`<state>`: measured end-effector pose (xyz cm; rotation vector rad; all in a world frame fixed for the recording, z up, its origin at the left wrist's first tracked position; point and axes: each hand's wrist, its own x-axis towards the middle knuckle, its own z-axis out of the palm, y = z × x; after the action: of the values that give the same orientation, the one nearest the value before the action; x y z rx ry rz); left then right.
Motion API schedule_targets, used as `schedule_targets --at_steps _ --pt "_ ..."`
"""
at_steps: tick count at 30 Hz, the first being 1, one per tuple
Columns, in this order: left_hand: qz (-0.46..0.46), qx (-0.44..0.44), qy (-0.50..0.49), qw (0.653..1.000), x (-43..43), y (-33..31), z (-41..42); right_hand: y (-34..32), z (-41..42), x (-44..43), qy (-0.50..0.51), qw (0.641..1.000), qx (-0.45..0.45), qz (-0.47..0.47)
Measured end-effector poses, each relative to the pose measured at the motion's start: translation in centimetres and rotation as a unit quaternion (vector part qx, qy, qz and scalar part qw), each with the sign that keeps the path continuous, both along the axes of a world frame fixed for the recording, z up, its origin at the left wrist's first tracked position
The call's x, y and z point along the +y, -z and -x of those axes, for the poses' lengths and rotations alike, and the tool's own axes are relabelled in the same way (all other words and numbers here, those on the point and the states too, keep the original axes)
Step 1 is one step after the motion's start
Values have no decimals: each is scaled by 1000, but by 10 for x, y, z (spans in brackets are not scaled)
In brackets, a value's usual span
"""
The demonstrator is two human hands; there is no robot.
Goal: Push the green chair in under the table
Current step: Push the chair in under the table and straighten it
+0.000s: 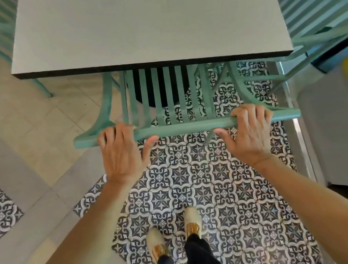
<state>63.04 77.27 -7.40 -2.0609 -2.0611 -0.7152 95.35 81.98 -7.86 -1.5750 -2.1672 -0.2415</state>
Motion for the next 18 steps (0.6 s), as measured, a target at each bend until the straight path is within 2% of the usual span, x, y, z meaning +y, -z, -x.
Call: schedule_targets --at_steps 7,14,18 --pt "25 -12 1 1000 -1 -1 16 -13 25 -13 69 995 2 67" --pt "7 -19 12 1000 -5 -3 17 -14 12 -22 13 998 1 61" --pt "13 -29 1 999 -4 -4 16 -12 26 -24 49 998 5 31"
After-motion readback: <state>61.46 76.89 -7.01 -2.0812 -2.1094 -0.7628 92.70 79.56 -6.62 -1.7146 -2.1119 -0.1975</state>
